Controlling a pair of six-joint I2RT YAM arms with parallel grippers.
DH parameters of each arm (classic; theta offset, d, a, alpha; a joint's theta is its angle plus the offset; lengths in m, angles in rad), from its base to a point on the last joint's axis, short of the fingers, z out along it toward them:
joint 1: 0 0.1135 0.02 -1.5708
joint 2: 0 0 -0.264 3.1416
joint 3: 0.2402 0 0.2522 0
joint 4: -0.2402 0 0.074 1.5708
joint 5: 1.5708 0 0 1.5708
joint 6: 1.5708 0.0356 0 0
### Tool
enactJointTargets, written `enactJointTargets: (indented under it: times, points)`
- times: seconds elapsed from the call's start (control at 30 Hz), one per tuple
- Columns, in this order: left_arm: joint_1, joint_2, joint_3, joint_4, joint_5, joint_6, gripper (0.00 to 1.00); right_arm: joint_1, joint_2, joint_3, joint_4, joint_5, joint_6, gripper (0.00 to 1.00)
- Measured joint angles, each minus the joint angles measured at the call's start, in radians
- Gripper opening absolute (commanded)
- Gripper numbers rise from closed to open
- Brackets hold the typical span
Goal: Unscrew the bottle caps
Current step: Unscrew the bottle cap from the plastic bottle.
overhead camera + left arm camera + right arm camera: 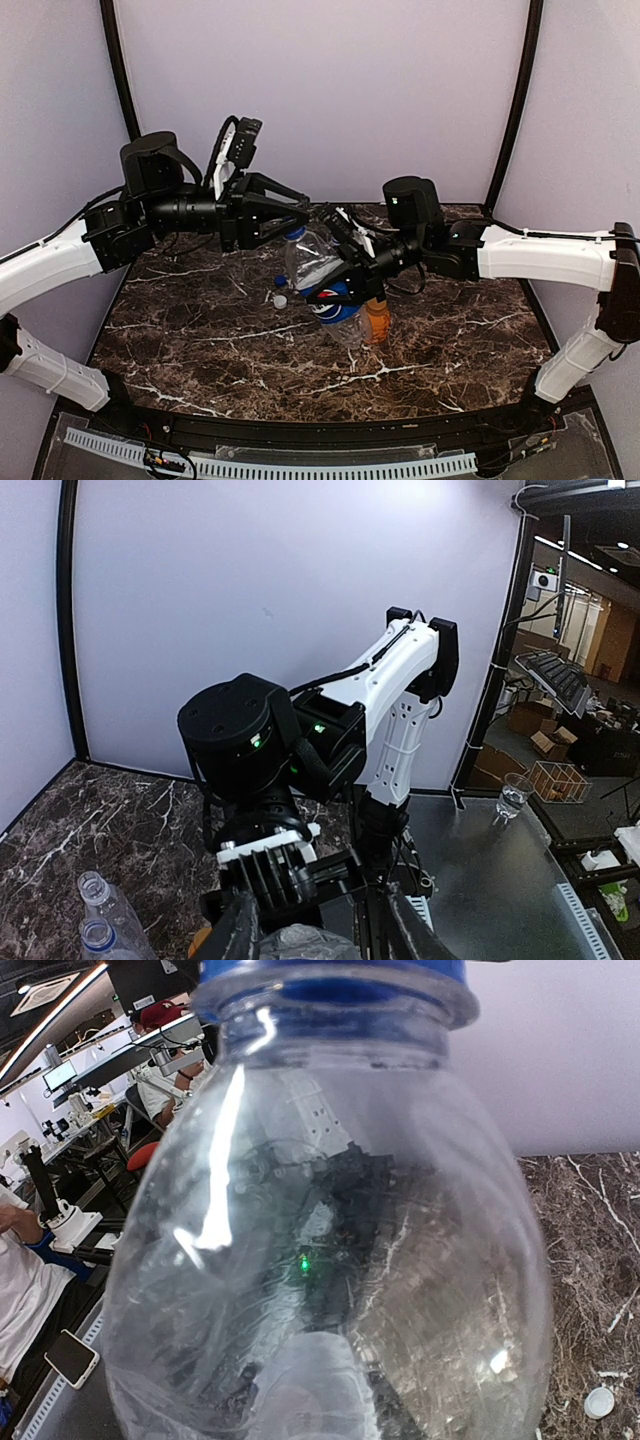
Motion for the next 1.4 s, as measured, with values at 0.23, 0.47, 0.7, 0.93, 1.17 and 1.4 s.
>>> enactJointTargets:
  times: [0.23, 0.47, 0.7, 0.93, 1.17, 1.4]
  points:
    - [0.001, 0.014, -0.002, 0.020, 0.006, -0.006, 0.39, 0.000, 0.000, 0.000, 0.000, -0.007, 0.000, 0.06]
    - [0.001, 0.017, -0.015, 0.033, 0.007, -0.009, 0.37, 0.000, 0.000, 0.000, 0.005, -0.019, 0.000, 0.06]
    - [0.005, 0.027, -0.024, 0.052, 0.019, -0.021, 0.18, 0.000, 0.000, 0.000, 0.005, -0.021, 0.003, 0.05]
    - [0.006, 0.026, -0.039, 0.082, 0.017, -0.037, 0.00, 0.000, -0.002, 0.000, 0.003, 0.006, 0.003, 0.04]
    - [0.006, -0.002, -0.077, 0.108, -0.131, -0.115, 0.00, 0.012, -0.035, 0.000, -0.031, 0.214, 0.001, 0.03]
    - [-0.042, -0.016, -0.095, 0.068, -0.492, -0.243, 0.00, 0.032, -0.043, -0.001, -0.053, 0.470, 0.012, 0.04]
